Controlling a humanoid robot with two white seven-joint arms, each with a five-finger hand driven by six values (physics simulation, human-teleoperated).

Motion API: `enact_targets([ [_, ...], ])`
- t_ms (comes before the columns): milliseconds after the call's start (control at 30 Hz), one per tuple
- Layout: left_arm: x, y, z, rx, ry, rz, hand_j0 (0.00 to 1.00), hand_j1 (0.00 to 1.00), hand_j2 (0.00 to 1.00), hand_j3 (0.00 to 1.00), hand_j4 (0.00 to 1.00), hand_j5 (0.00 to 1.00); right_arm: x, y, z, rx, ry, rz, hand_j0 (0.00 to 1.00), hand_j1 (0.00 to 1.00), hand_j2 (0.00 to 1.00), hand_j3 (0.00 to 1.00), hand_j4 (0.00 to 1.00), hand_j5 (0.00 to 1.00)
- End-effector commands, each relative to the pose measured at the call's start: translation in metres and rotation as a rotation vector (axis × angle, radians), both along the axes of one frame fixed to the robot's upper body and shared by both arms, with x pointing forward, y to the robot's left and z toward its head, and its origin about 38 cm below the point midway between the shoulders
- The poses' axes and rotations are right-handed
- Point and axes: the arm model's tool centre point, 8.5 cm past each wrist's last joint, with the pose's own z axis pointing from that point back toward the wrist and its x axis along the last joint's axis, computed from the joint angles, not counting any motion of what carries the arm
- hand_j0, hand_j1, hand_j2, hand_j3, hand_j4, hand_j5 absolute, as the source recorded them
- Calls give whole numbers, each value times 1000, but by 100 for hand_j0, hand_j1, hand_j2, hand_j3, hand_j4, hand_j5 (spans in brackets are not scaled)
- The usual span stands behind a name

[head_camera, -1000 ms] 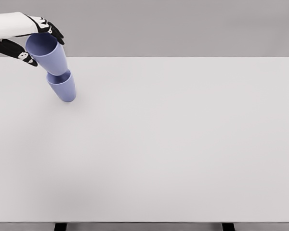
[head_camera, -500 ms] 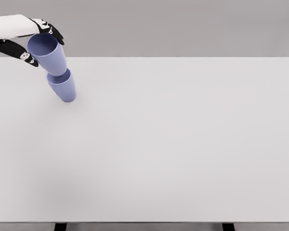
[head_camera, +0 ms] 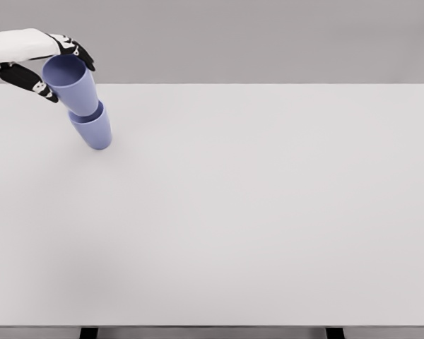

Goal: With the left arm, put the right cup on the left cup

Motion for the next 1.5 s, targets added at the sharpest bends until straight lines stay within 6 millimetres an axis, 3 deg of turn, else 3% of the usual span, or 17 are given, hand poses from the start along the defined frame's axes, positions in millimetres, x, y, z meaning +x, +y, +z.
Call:
enact_targets([
  [0,1,-1,-1,-7,3,3,62,62,62,62,62,62,0,0,0,0,0,1,100,100,100,100,100,100],
  [1267,15,4,-22,2,35,54,62,62,62,62,62,62,0,0,0,-1,0,-1,100,100,100,100,100,100],
  [1300,15,4,-22,2,35,54,64,64,64,64,64,64,0,0,0,0,0,-1,100,100,100,100,100,100],
  [1333,15,3,-22,1,34,53,82,82,82,82,82,82,0,0,0,0,0,-1,100,100,100,100,100,100],
  [1400,15,3,-22,1,34,53,100,100,100,100,100,100,0,0,0,0,0,1,100,100,100,100,100,100],
  [1467,15,4,-22,0,32,53,100,100,100,100,100,100,0,0,0,0,0,1,100,100,100,100,100,100],
])
